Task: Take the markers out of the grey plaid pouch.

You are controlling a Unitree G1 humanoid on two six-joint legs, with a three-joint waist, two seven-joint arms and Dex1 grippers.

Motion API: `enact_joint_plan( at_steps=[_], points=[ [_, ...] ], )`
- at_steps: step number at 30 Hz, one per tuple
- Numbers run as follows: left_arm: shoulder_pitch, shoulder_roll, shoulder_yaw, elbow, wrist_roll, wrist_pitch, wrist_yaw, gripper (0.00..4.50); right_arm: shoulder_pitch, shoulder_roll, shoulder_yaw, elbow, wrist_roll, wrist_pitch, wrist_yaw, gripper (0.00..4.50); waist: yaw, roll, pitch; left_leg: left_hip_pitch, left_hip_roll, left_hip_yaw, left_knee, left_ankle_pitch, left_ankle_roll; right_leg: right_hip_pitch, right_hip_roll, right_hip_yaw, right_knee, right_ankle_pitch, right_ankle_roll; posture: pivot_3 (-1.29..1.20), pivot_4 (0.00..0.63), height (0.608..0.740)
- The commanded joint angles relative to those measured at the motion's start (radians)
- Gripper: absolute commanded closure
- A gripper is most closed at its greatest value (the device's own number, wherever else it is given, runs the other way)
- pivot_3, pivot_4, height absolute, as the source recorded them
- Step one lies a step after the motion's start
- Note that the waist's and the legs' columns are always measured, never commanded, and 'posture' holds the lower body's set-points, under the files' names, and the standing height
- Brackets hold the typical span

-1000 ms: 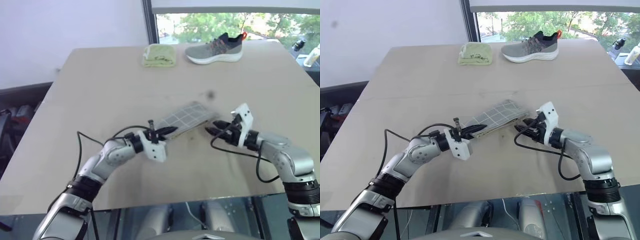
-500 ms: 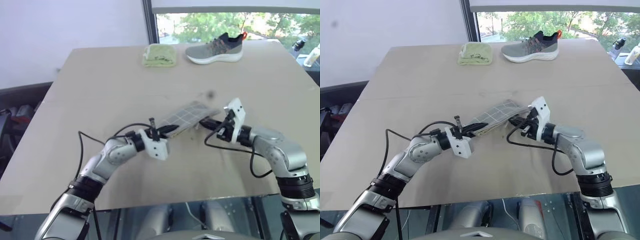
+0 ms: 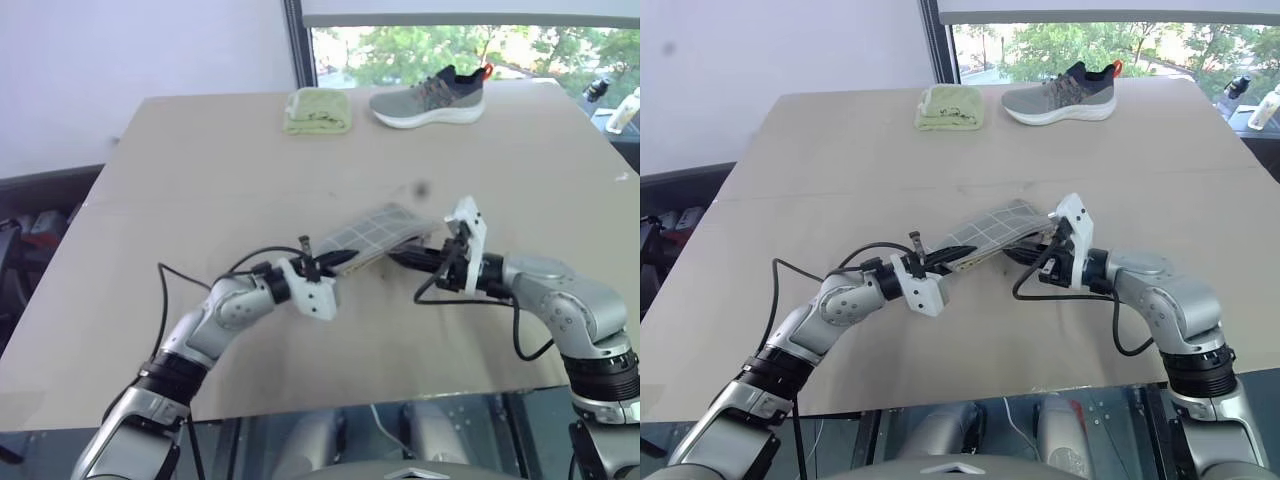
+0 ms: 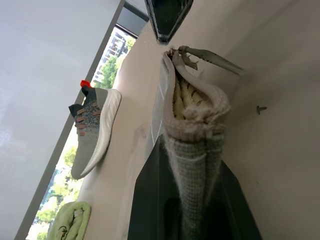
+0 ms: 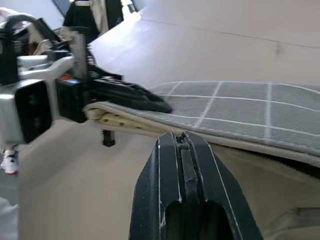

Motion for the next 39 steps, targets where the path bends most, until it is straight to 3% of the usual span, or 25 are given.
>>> enact_joint_plan(
  at_steps=[1, 10, 16, 28, 39],
  points=[
    [0.000, -0.004, 0.034, -0.051, -0.030, 0.008, -0.001, 4.50, -0.027, 0.013, 0.008, 0.028, -0.026, -0.037, -0.013, 4.45, 0.000, 0.000, 0.000, 0.000, 0.000, 0.000, 0.000, 0.000, 0.000, 0.000, 0.000, 0.000, 0.000, 0.000, 0.000, 0.00, 0.150, 0.740],
    [0.011, -0.008, 0.044, -0.081, -0.046, 0.035, -0.015, 4.50, -0.029, 0.003, 0.026, 0.099, -0.091, -0.078, 0.005, 4.45, 0.000, 0.000, 0.000, 0.000, 0.000, 0.000, 0.000, 0.000, 0.000, 0.000, 0.000, 0.000, 0.000, 0.000, 0.000, 0.00, 0.150, 0.740],
    [0.010, -0.002, 0.054, -0.071, -0.050, 0.033, -0.026, 4.50, 0.001, -0.011, -0.019, 0.041, -0.017, -0.042, 0.044, 4.45, 0.000, 0.000, 0.000, 0.000, 0.000, 0.000, 0.000, 0.000, 0.000, 0.000, 0.000, 0.000, 0.000, 0.000, 0.000, 0.00, 0.150, 0.740],
    [-0.002, -0.005, 0.050, -0.069, -0.059, 0.025, -0.047, 4.50, -0.003, 0.001, -0.032, 0.076, -0.045, -0.065, -0.015, 4.45, -0.001, 0.000, 0.000, 0.000, 0.000, 0.000, 0.000, 0.000, 0.000, 0.000, 0.000, 0.000, 0.000, 0.000, 0.000, 0.00, 0.150, 0.740],
    [0.011, 0.003, 0.056, -0.060, -0.050, 0.017, -0.041, 4.50, -0.006, -0.031, -0.079, 0.020, 0.029, -0.010, 0.004, 4.45, 0.000, 0.000, 0.000, 0.000, 0.000, 0.000, 0.000, 0.000, 0.000, 0.000, 0.000, 0.000, 0.000, 0.000, 0.000, 0.00, 0.150, 0.740]
  ],
)
